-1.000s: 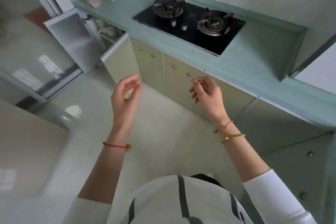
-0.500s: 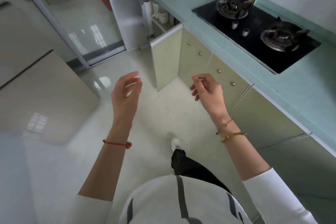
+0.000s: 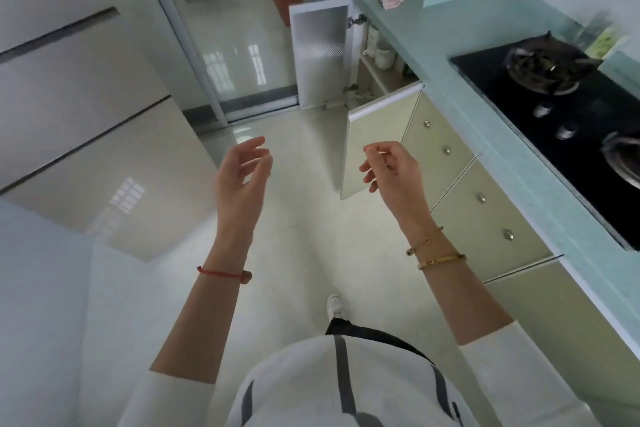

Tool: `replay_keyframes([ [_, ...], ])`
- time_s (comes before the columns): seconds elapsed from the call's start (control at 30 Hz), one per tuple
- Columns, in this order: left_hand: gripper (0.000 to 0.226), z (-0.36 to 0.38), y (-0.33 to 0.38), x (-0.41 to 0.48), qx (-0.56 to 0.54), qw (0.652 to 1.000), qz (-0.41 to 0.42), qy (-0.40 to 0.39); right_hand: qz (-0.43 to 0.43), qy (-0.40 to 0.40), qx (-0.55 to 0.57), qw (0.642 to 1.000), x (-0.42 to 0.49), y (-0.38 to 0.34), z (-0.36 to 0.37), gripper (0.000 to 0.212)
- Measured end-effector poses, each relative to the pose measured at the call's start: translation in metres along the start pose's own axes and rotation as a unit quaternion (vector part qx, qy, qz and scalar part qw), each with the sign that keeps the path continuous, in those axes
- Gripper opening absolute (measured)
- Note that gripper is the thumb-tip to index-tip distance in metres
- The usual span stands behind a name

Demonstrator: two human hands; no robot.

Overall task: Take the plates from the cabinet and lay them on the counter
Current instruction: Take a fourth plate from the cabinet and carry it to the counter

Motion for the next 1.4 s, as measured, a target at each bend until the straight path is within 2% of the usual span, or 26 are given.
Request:
replay_keyframes([
  [0.2,0.027,0.014,0.001,0.046,-0.004,0.999,-0.001,0.041,-0.034,-0.048,-0.018,0.998,0.057,-0.008,0.035,0.023],
  [0.5,0.027,0.016,-0.008,0.120,0.005,0.996,-0.006,0.086,-0.023,-0.089,-0.022,0.996,0.123,-0.012,0.104,0.021],
  [0.7,0.028,0.020,-0.026,0.219,0.000,0.995,-0.025,0.092,-0.019,-0.098,-0.032,0.995,0.184,-0.013,0.174,0.021],
  [0.87,0.025,0.024,-0.032,0.335,-0.005,0.999,-0.008,0.053,-0.023,-0.070,-0.035,0.997,0.250,-0.023,0.246,0.022],
  [1.1,0.024,0.032,-0.023,0.479,0.010,1.000,0.013,-0.017,0.015,0.005,-0.002,1.000,0.325,-0.036,0.336,0.020],
  [1.4,0.028,0.094,-0.030,0.607,0.026,0.995,-0.012,-0.099,0.065,0.099,-0.009,0.993,0.422,-0.025,0.381,0.015],
])
Point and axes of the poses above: each hand's wrist, its own x-axis towards the middle knuckle, its own z-axis out of the palm, y = z × x, the point moved 1 cm from there along x, towards the middle knuckle, and after that the axes turned 8 degrees about y, right-handed, at the moved point
